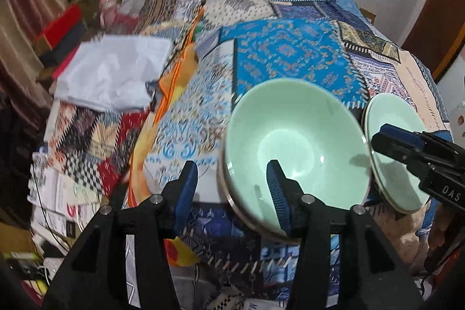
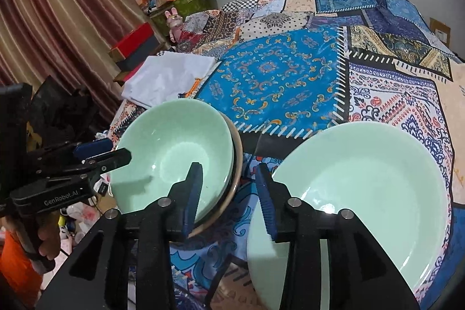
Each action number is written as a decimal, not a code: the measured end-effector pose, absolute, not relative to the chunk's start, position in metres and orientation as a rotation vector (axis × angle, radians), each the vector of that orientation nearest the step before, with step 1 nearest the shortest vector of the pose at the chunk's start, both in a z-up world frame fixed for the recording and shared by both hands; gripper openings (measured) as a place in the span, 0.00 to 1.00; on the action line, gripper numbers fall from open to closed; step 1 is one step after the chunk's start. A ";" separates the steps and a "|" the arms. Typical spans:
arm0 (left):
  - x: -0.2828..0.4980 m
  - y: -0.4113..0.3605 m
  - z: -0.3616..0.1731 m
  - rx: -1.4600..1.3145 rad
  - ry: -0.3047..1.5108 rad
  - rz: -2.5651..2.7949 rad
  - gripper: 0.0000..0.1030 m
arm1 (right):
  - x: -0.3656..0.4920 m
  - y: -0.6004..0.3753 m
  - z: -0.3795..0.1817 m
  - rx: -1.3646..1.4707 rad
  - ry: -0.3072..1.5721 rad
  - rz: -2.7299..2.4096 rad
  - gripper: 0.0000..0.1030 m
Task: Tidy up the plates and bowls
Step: 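Lower the mint green bowl into the white bowl with both grippers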
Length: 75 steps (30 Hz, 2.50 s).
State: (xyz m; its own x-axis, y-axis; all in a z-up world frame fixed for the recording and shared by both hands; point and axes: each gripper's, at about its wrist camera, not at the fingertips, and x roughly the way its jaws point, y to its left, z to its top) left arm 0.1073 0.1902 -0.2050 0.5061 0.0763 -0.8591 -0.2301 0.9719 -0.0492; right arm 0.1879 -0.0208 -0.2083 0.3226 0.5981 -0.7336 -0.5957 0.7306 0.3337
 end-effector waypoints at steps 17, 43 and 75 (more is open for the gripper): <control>0.113 0.191 -0.242 -0.304 1.102 0.067 0.48 | 0.186 0.002 -0.231 -0.047 1.030 0.816 0.35; 0.120 0.179 -0.247 -0.290 1.077 0.091 0.45 | 0.190 0.016 -0.235 -0.039 1.024 0.760 0.33; 0.137 0.102 -0.176 -0.203 0.962 -0.049 0.42 | 0.183 -0.072 -0.173 0.050 0.872 0.622 0.26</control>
State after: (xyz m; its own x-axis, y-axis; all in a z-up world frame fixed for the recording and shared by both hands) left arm 0.1374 0.1024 -0.1759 0.5724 -0.1314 -0.8094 -0.0488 0.9799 -0.1936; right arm 0.1832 -0.0724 -0.1728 0.4795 0.5289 -0.7003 -0.4894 0.8235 0.2868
